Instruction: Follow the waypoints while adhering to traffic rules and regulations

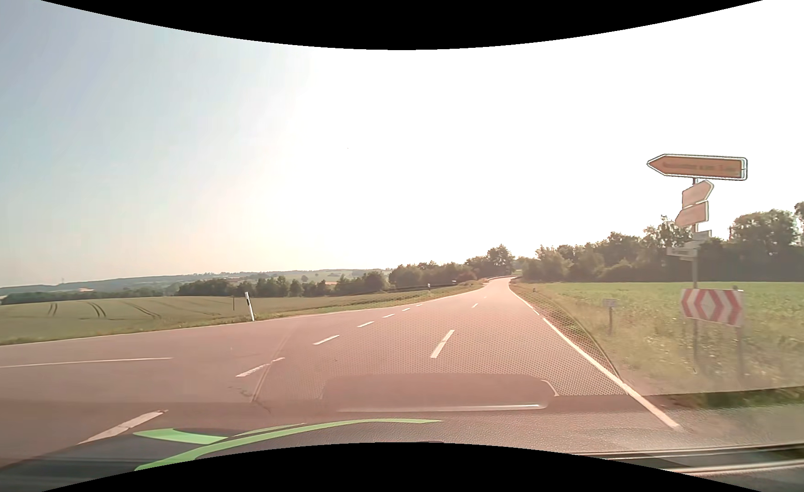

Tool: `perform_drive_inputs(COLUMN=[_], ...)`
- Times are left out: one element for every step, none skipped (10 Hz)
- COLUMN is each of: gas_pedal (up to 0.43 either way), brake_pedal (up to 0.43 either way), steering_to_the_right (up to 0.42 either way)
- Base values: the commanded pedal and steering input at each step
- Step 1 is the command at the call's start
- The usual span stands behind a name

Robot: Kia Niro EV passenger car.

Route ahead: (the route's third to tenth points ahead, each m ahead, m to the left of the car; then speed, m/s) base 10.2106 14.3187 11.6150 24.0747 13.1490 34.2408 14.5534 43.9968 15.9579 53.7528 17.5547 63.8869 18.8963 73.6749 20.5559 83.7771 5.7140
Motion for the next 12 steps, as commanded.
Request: perform_drive_inputs(gas_pedal=[0.0, 0.0, 0.0, 0.0, 0.0, 0.0, 0.0, 0.0, 0.0, 0.0, 0.008, 0.02], brake_pedal=[0.0, 0.0, 0.0, 0.0, 0.0, 0.0, 0.0, 0.0, 0.0, 0.0, 0.0, 0.0], steering_to_the_right=[-0.256, -0.275, -0.29, -0.312, -0.326, -0.341, -0.35, -0.361, -0.372, -0.38, -0.391, -0.399])
